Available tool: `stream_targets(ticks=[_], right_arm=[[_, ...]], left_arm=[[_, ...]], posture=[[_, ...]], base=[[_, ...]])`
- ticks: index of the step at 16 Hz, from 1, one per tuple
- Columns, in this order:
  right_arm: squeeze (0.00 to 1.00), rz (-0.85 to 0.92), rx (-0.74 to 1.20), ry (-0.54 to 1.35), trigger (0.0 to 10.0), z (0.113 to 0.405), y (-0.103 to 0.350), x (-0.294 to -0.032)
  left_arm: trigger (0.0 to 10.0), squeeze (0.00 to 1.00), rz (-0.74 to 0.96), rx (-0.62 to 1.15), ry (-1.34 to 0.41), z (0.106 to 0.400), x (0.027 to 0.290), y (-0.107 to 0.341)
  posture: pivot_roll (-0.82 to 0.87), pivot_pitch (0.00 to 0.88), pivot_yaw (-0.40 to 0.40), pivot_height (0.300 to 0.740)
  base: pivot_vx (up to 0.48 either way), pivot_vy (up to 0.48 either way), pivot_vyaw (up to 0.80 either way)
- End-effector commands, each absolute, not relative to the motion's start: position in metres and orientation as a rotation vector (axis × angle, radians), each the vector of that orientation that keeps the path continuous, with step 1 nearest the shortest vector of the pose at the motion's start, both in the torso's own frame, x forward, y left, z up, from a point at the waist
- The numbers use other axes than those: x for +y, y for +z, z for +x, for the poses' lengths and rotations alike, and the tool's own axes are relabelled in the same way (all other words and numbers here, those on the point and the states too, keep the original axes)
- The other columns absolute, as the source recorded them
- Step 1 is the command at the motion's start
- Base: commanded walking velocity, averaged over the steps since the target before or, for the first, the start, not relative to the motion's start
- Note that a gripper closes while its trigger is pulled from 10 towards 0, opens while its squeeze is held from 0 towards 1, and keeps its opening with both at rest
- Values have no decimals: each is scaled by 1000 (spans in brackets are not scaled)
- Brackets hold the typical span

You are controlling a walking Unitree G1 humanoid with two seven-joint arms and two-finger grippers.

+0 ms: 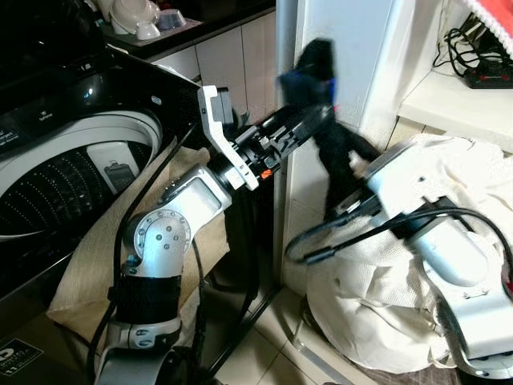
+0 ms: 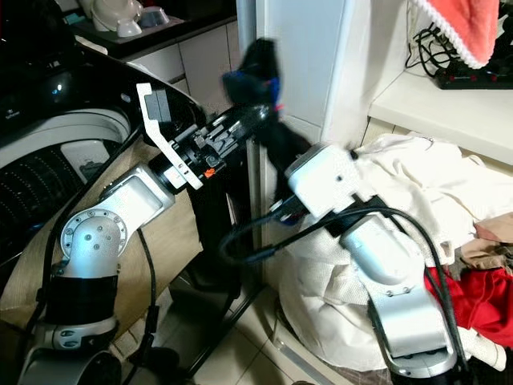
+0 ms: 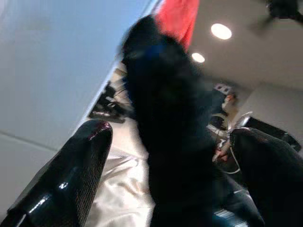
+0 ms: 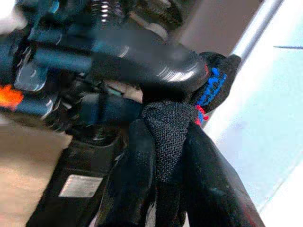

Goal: Clothes washing

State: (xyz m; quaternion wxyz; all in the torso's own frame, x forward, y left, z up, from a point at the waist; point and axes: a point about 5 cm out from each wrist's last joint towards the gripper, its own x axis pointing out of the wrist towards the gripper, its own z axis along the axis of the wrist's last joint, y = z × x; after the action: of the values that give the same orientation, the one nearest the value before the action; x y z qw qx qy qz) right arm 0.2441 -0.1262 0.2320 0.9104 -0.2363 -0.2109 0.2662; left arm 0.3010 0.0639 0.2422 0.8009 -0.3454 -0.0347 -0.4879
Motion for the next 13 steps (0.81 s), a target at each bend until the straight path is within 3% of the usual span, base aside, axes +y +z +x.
stream_targets(ticks=[1,2,3,6,7,8,9,13], right_arm=[[0,-509,-454,576,0,244,234,-124],[0,-518,-454,593,0,243,233,-123],[0,-526,-452,602,0,243,233,-122],[0,-558,-439,626,0,243,229,-120],[0,-561,-443,624,0,244,230,-120],[0,-562,-446,624,0,244,230,-119],[0,-569,-446,629,0,244,231,-119],[0,-583,-450,637,0,244,231,-118]], left_arm=[[10000,1000,-742,-86,-1055,300,66,248],[10000,1000,-690,-73,-1058,299,64,245],[10000,0,-659,-68,-1064,298,63,243],[10000,0,-630,-48,-1123,292,58,241],[4431,0,-616,-33,-1128,291,57,238],[4431,0,-616,-35,-1131,291,57,237],[0,0,-632,-36,-1133,291,57,238],[0,0,-648,17,-1098,295,59,235]], posture=[[-203,0,82,740],[-204,0,84,740],[-205,0,86,740],[-204,0,91,740],[-205,0,93,740],[-205,0,93,740],[-203,0,95,740],[-199,0,98,740]], base=[[0,0,0],[0,0,0],[0,0,0],[0,0,0],[0,0,0],[0,0,0],[0,0,0],[0,0,0]])
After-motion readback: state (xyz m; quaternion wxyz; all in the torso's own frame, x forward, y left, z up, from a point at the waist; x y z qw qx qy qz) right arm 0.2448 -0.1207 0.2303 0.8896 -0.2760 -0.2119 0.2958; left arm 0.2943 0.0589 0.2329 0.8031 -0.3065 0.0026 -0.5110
